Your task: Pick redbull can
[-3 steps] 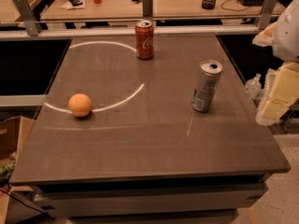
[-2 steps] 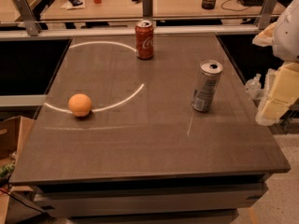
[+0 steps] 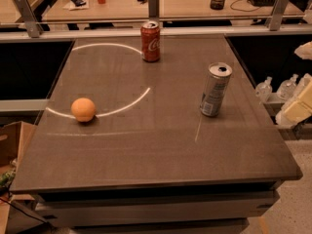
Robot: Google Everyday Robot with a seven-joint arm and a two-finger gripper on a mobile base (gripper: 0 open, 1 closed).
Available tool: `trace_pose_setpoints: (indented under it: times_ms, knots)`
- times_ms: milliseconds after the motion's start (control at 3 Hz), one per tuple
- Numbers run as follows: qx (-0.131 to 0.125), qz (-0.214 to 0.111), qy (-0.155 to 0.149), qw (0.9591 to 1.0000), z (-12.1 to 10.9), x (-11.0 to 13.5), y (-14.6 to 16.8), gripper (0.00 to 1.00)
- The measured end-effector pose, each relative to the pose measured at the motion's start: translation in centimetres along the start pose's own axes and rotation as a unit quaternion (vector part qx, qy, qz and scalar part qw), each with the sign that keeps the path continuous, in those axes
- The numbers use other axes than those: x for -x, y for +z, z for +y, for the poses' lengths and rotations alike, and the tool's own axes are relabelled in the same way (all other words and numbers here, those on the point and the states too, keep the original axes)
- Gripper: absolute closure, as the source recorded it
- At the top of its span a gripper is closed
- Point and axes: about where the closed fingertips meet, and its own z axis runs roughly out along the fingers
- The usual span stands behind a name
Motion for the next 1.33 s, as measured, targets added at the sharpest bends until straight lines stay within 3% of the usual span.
trace_pose_setpoints:
  times_ms: [333,667,1000,1333]
  knots:
    - [0.002,-0.082,0.046,0.9955,-1.1,-1.6,1.1,0.00]
    - [0.009,-0.171,0.063,0.9833,-1.7,-3.1,2.6,0.00]
    - [0.030,-0.263,0.056,0.9627,-1.4,-3.6,3.4,0.00]
    - [0.049,-0.317,0.048,0.9458,-0.7,-4.1,4.3,0.00]
